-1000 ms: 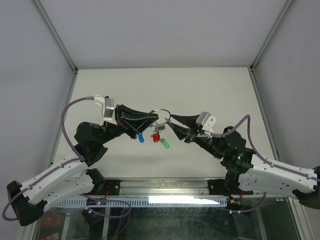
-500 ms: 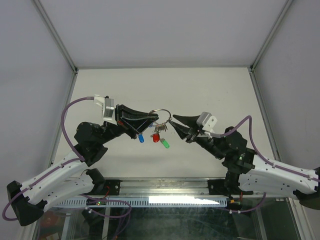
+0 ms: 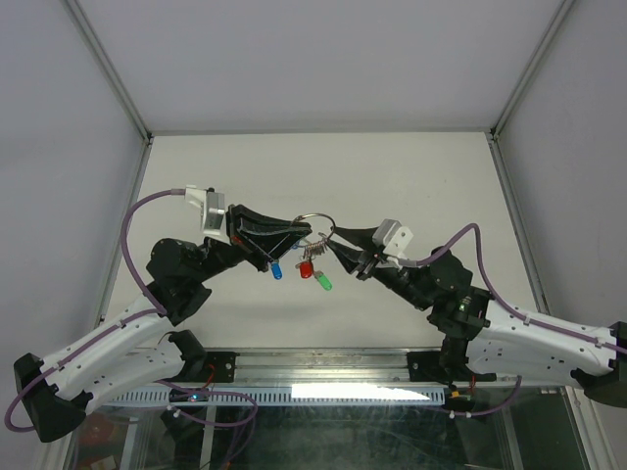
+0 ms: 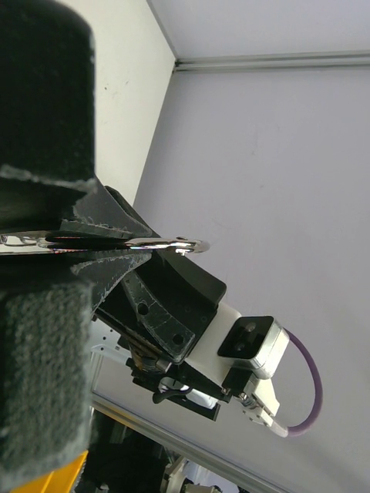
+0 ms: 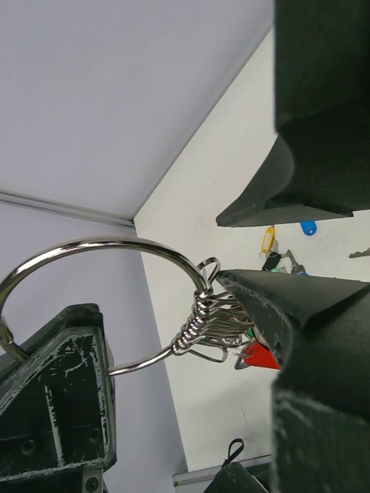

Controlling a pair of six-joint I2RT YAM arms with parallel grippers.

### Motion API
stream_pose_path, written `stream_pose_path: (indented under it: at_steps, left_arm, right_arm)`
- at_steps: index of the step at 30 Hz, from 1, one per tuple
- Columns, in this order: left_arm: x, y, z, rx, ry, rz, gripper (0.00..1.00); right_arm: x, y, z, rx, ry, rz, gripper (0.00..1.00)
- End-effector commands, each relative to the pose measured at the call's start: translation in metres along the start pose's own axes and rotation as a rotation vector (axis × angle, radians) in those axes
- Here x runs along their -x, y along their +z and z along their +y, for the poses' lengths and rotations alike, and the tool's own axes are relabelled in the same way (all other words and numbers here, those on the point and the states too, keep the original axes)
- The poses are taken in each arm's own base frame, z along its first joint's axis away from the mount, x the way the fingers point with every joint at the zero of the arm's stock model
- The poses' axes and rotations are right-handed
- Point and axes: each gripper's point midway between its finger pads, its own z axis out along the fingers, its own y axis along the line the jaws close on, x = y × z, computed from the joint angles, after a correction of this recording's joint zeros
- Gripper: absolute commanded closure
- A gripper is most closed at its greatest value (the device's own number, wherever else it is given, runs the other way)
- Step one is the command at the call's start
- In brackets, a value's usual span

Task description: Put the keys on the keyring

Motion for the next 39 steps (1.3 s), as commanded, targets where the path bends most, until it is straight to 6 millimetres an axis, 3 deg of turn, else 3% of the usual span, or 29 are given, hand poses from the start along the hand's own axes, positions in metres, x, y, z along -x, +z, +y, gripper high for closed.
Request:
stream_pose_path:
  at_steps: [1, 10, 20, 27, 34, 37, 39]
  left_arm:
    - [0.026, 0.003, -0.004, -0.009, 0.036, -0.085, 1.00]
    - [0.024, 0.003, -0.002, -0.005, 0.035, -0.081, 1.00]
    - [0.024, 0.003, -0.002, -0.004, 0.035, -0.082, 1.00]
    - [0.024, 0.002, -0.002, -0.001, 0.036, -0.082, 1.00]
    - [0.025, 0.003, -0.003, -0.005, 0.035, -0.082, 1.00]
    - [0.024, 0.002, -0.003, -0.003, 0.034, -0.081, 1.00]
    - [0.024, 0.002, -0.003, -0.002, 0.032, -0.081, 1.00]
  right_arm:
    - [0.046, 0.004, -0.003, -0.004, 0.037, -0.142, 0.68]
    - [0.052, 0.005, 0.004, 0.032, 0.063, -0.182, 0.66]
    - [0.042, 0.003, 0.004, 0.023, 0.061, -0.158, 0.75]
    - [0.036, 0.001, 0.005, 0.027, 0.058, -0.143, 0.66]
    - [0.040, 0.002, 0.006, 0.036, 0.067, -0.157, 0.81]
    - [0.043, 0.000, 0.005, 0.032, 0.069, -0.163, 0.99]
    - [0.042, -0.001, 0.003, 0.026, 0.065, -0.152, 1.00]
